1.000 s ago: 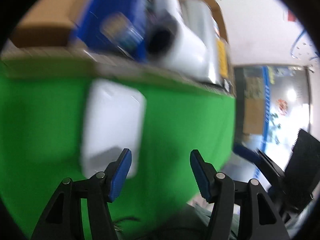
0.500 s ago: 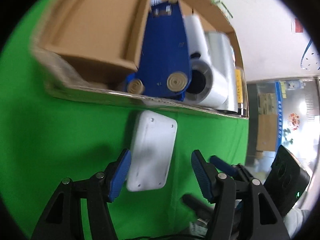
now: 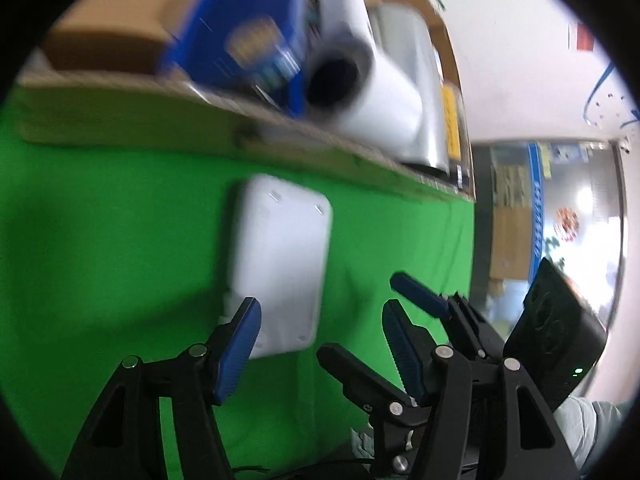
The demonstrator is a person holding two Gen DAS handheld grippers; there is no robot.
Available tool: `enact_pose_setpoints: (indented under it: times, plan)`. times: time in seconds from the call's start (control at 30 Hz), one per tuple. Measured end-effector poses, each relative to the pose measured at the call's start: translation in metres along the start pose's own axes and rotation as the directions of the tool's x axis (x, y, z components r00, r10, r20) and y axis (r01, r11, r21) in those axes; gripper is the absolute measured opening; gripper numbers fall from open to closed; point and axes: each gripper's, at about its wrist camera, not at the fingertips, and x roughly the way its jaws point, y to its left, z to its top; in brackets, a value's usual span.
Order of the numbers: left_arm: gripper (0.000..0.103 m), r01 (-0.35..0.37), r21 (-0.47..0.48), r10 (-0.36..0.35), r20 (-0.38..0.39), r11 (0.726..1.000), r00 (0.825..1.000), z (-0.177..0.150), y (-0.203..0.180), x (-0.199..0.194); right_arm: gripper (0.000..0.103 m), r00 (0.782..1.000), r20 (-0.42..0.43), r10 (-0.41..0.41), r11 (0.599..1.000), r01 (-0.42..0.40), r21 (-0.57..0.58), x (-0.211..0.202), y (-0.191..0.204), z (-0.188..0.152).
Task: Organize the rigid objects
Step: 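Close the right tool on the white power bank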
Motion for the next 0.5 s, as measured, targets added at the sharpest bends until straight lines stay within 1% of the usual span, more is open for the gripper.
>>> enact_pose_setpoints:
  times: [0.07,0.13,0.2,0.23,0.27,0.3,0.37,0.4,0.5]
  plan:
    - [0.061,-0.034,-0.013,0.035,0.043,0.999,0.998,0.002,0.004,-0.013,0.100,1.000,0.006,0.024,1.000,-0.024,-0.001,0.004,0.006,0.002]
    - [0.061,-0.056,-0.022,0.058,0.068,0.998,0.996,0.002,0.007,-0.022,0.100,0.999,0.007,0.035,0.999,-0.035,0.016,0.011,0.008,0.003]
    - [0.061,-0.092,-0.031,0.094,0.077,0.995,0.993,0.004,0.011,-0.027,0.097,1.000,0.008,0.020,0.999,-0.020,0.030,0.018,0.014,0.003]
    - [0.061,-0.105,-0.034,0.107,0.074,0.994,0.991,0.004,0.012,-0.026,0.093,1.000,0.009,0.001,1.000,-0.001,0.031,0.020,0.017,0.001]
    - [0.061,-0.118,-0.035,0.121,0.068,0.992,0.990,0.003,0.014,-0.026,0.076,1.000,0.010,-0.016,0.999,0.015,0.032,0.022,0.019,0.000]
    - [0.061,-0.125,-0.035,0.127,0.065,0.992,0.990,0.002,0.016,-0.027,0.072,1.000,0.015,-0.005,0.999,0.005,0.032,0.023,0.019,-0.001]
    - [0.061,-0.130,-0.037,0.132,0.057,0.991,0.990,-0.002,0.018,-0.024,0.069,1.000,0.015,0.018,1.000,-0.019,0.016,0.024,0.021,-0.004]
    - [0.061,-0.127,-0.041,0.129,0.053,0.991,0.990,-0.003,0.016,-0.021,0.063,1.000,0.014,0.026,1.000,-0.025,-0.012,0.021,0.023,-0.008]
    - [0.061,-0.089,-0.049,0.090,0.026,0.995,0.996,-0.002,0.023,-0.021,0.060,0.999,0.001,0.033,0.999,-0.033,-0.039,0.014,0.022,-0.023]
